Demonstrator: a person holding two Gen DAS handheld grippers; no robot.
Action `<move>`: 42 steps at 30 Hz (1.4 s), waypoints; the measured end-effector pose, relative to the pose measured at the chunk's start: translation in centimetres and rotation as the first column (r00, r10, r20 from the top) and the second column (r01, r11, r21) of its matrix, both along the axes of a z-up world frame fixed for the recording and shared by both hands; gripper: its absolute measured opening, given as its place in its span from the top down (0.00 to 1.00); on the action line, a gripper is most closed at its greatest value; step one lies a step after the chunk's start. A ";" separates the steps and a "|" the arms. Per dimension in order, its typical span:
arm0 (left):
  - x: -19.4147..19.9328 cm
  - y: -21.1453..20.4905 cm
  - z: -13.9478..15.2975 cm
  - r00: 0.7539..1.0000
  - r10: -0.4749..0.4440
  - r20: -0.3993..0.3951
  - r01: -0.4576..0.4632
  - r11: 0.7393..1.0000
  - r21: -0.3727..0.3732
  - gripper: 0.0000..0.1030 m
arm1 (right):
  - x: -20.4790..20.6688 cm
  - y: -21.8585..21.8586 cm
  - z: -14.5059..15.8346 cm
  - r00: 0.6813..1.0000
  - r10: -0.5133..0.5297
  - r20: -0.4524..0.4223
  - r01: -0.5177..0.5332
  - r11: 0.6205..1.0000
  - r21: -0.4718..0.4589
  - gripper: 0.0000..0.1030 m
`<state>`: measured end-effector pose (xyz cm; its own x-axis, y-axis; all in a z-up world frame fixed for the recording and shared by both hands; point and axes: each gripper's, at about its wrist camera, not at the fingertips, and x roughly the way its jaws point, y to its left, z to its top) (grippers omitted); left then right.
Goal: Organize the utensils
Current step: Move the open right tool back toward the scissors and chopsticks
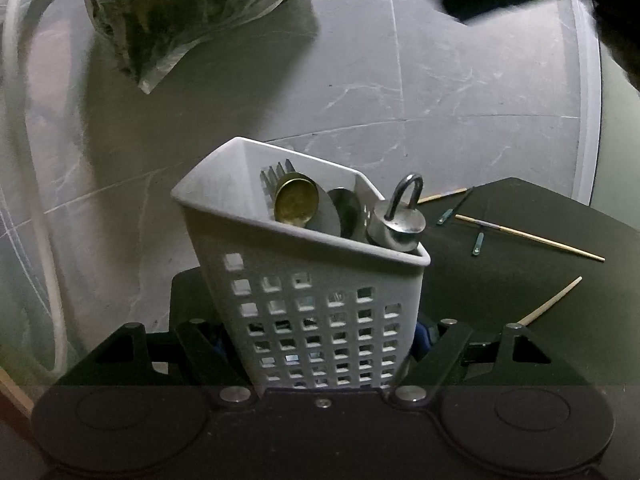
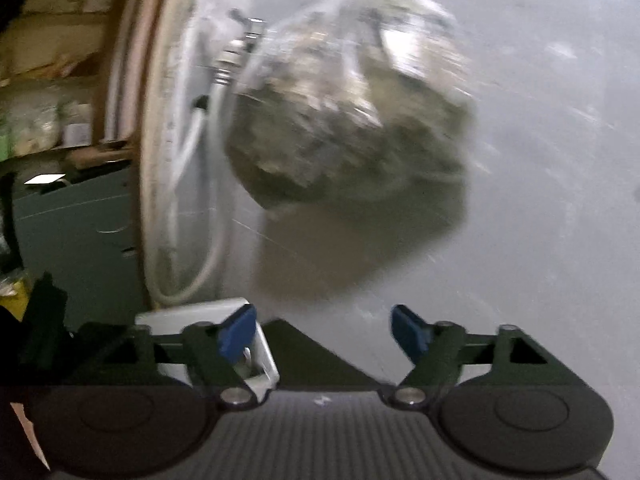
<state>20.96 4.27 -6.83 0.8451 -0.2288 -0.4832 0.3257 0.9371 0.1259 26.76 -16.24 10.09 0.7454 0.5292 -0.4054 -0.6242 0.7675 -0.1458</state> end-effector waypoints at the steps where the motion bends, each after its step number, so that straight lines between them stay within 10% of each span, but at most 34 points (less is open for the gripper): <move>1: -0.1 -0.1 0.0 1.000 0.006 -0.001 -0.006 1.000 0.002 0.23 | -0.3 -0.9 -0.4 1.000 -0.028 -0.012 0.028 1.000 0.004 0.14; 15: 0.1 -1.6 0.7 0.992 0.118 -0.047 -0.117 0.993 0.028 0.24 | -3.1 -10.3 -8.2 0.915 -0.280 -0.292 0.286 0.958 -0.023 0.04; 33: -1.3 -3.2 0.9 0.957 0.282 -0.071 -0.280 0.959 0.039 0.24 | 1.6 -12.7 -15.4 0.839 -0.297 -0.456 0.302 0.951 -0.063 0.01; 42: -2.6 -3.0 0.9 0.943 0.326 -0.069 -0.323 0.945 0.045 0.24 | 6.0 -7.5 -16.3 0.859 -0.216 -0.465 0.276 0.959 0.065 0.00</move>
<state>18.31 1.30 -5.91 0.8322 0.0687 -0.5502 0.0142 0.9893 0.1450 32.79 -23.72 -6.23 0.6115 0.4212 -0.6699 -0.3869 0.8976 0.2112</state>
